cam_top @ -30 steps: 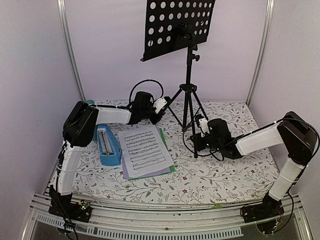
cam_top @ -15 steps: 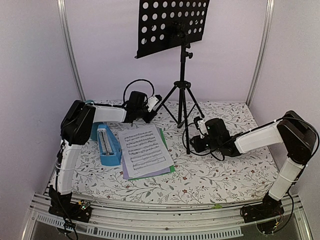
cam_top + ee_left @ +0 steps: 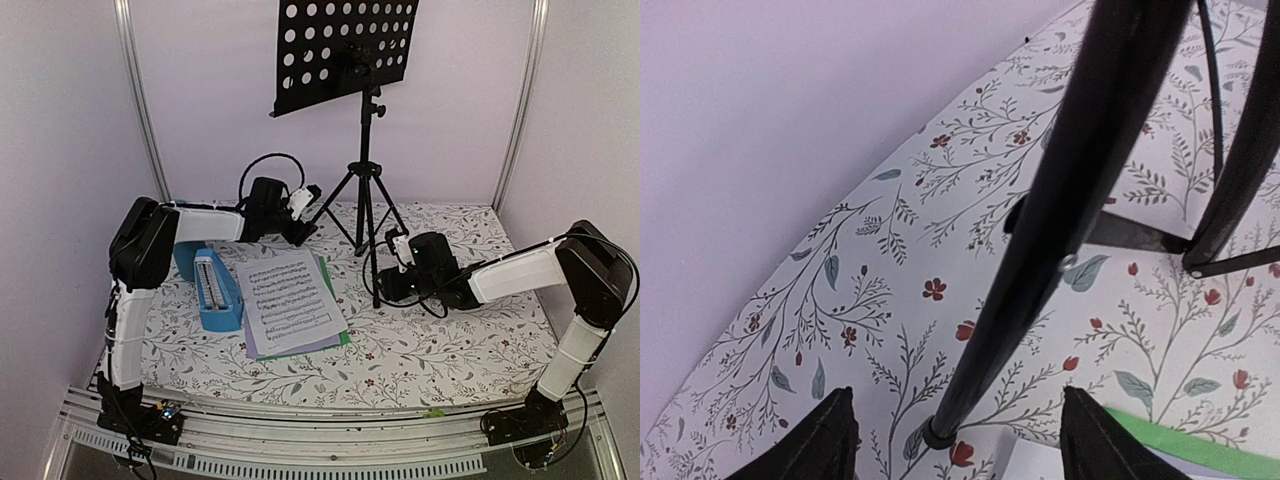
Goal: Set up the instrument practice props
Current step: Adjust the music stand at the center of the board.
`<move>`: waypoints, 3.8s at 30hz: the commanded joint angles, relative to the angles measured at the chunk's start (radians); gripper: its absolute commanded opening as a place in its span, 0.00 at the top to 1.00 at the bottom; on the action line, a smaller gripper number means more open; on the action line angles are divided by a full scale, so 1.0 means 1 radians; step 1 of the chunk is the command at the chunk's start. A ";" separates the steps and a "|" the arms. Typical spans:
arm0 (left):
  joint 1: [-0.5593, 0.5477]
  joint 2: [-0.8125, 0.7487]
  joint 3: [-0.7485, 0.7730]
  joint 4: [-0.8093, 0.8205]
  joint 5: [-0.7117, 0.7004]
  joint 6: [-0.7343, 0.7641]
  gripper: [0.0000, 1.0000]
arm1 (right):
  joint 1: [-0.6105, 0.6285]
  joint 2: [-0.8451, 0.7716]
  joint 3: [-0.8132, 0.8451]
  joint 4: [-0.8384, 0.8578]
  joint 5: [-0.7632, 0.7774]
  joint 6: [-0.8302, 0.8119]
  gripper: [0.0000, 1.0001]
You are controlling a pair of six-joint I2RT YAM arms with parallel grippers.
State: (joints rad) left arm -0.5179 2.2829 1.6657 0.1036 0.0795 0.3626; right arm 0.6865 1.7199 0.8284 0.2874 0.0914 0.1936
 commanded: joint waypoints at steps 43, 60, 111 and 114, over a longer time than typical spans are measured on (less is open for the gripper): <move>-0.134 -0.184 -0.018 0.444 0.143 -0.539 0.27 | -0.318 -0.186 0.269 0.179 -0.608 -0.272 0.01; -0.198 0.089 0.385 0.477 0.009 -0.543 0.41 | -0.343 -0.101 0.325 0.195 -0.649 -0.316 0.04; -0.256 -0.014 0.195 0.529 0.182 -0.593 1.00 | -0.277 -0.026 0.345 0.129 -0.596 -0.531 0.07; -0.259 -0.035 0.160 0.540 0.182 -0.594 1.00 | -0.252 -0.019 0.354 0.130 -0.568 -0.563 0.08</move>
State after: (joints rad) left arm -0.7338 2.2879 1.8786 0.6865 0.2386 -0.1429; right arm 0.4049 1.6817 1.1446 0.4126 -0.5175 -0.3199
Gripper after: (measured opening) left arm 0.181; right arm 0.927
